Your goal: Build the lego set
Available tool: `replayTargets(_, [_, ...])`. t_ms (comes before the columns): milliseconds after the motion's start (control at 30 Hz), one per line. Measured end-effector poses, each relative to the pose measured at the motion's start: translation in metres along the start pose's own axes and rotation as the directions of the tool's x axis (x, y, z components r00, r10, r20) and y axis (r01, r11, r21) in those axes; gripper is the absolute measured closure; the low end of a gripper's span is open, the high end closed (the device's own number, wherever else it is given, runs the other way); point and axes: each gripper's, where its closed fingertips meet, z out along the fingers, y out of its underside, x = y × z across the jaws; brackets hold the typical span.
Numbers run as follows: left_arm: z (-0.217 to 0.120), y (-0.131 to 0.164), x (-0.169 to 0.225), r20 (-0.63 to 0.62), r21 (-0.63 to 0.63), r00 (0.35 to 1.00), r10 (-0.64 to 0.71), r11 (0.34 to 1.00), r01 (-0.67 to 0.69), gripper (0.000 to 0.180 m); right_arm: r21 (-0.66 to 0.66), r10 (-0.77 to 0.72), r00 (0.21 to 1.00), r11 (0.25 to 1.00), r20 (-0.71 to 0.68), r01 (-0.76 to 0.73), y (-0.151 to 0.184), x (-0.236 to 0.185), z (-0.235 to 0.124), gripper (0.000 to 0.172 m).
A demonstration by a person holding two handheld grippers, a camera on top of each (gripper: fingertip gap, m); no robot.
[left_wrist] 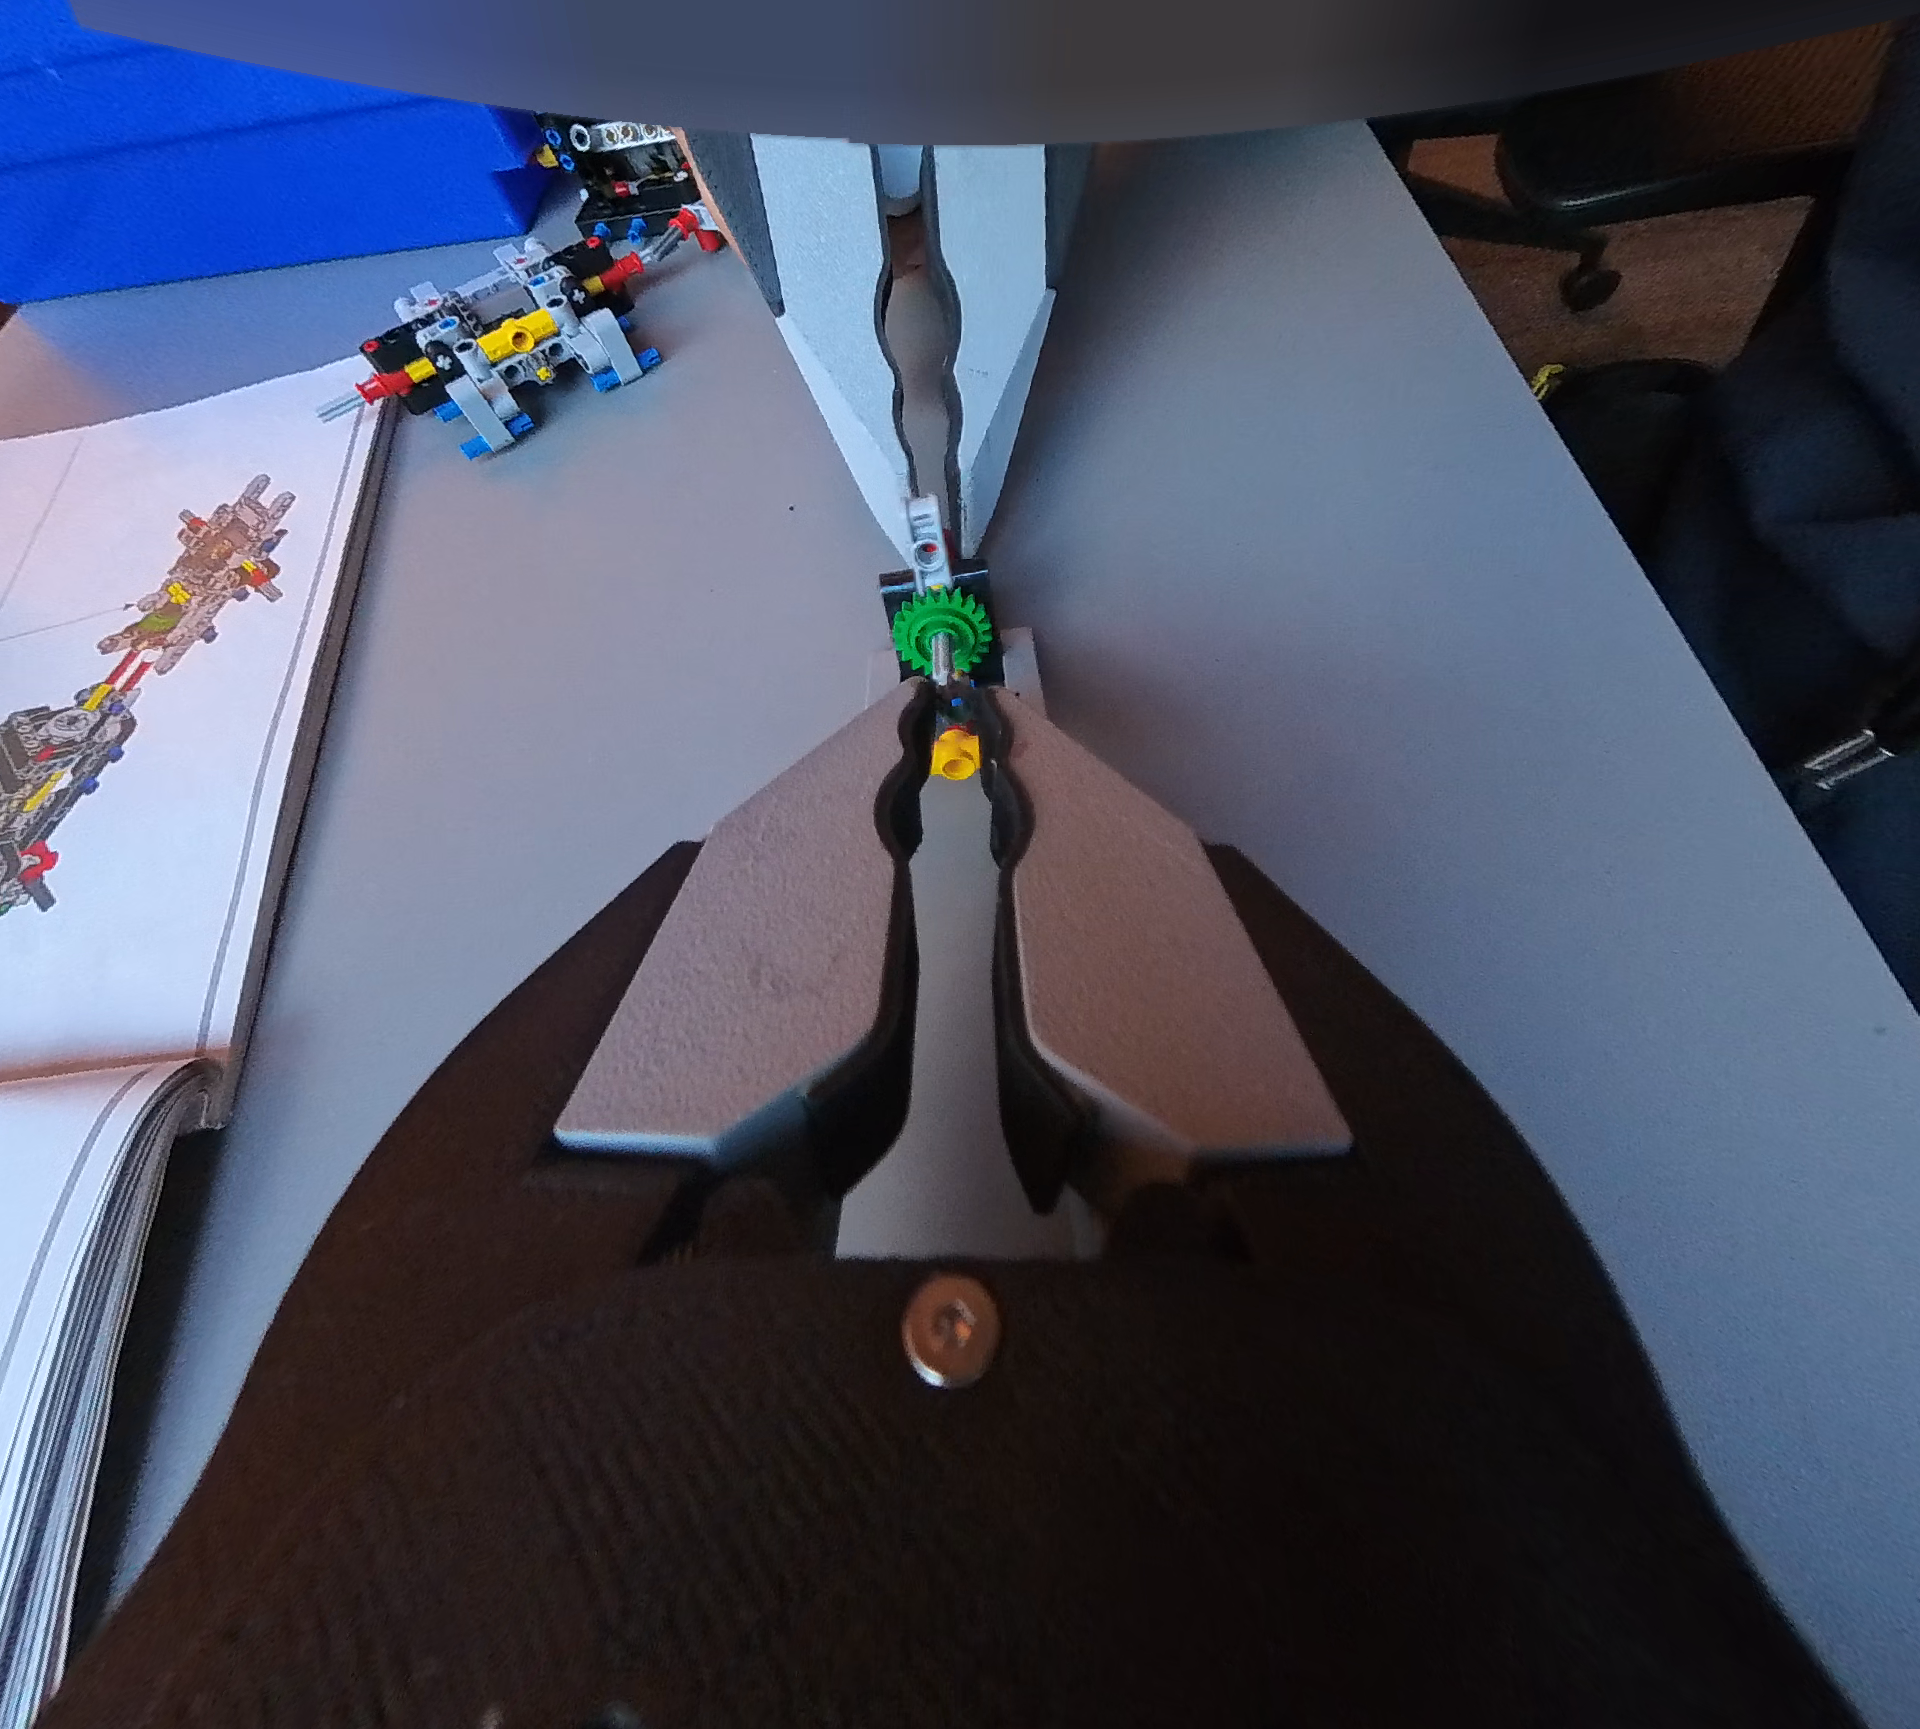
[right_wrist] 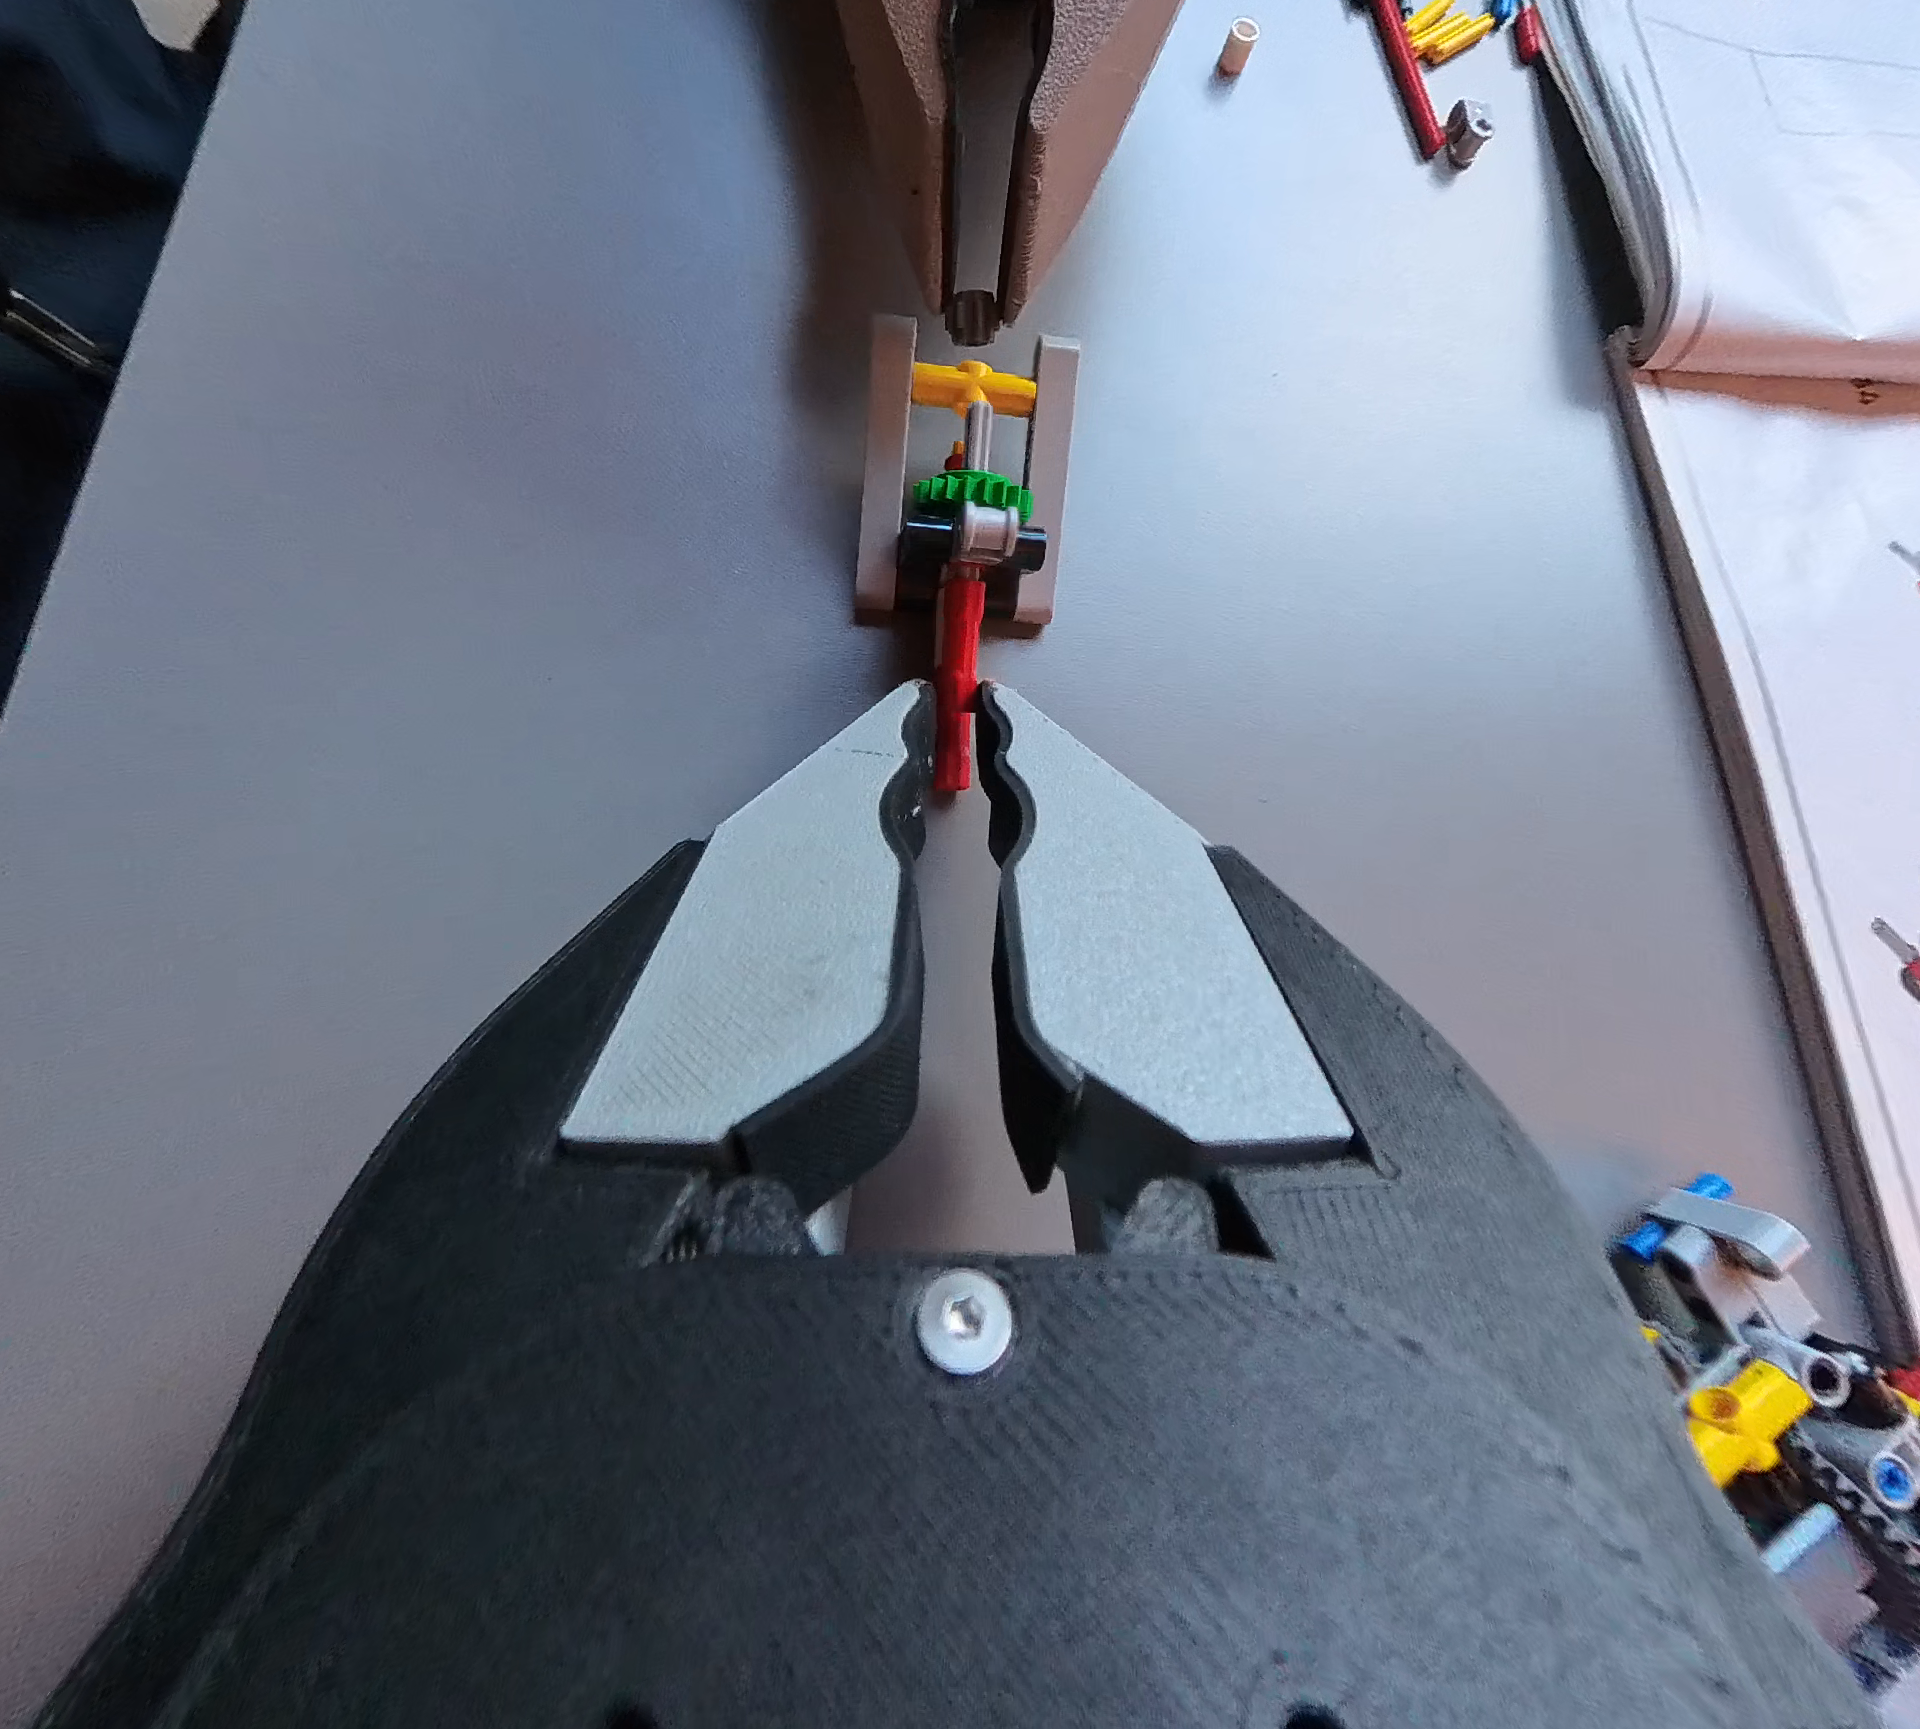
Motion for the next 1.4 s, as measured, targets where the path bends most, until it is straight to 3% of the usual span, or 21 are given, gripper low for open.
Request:
replayTargets(333, [0.0, 0.0, 0.003, -0.014, 0.0, 1.0, 0.009, 1.0, -0.009, 0.176, 0.03, 0.21, 0.944, 0.974, 0.256, -0.225, -0.003, -0.013, -0.001, 0.168])
replayTargets(533, [0.001, 0.001, 0.007, -0.03, -0.006, 0.999, 0.032, 0.999, -0.032, 0.176, 0.032, 0.269, 0.907, 0.955, 0.323, -0.294, -0.006, -0.014, -0.003, 0.168])
replayTargets(833, [0.006, 0.005, 0.006, -0.022, -0.048, 0.999, 0.039, 0.998, -0.04, 0.176, -0.002, 0.271, 0.907, 0.958, 0.321, -0.286, -0.003, -0.016, 0.001, 0.168])
replayTargets(1400, [0.007, 0.0, 0.007, -0.025, -0.018, 0.999, 0.04, 0.999, -0.04, 0.177, -0.001, 0.26, 0.911, 0.962, 0.319, -0.275, -0.003, -0.016, 0.002, 0.168])
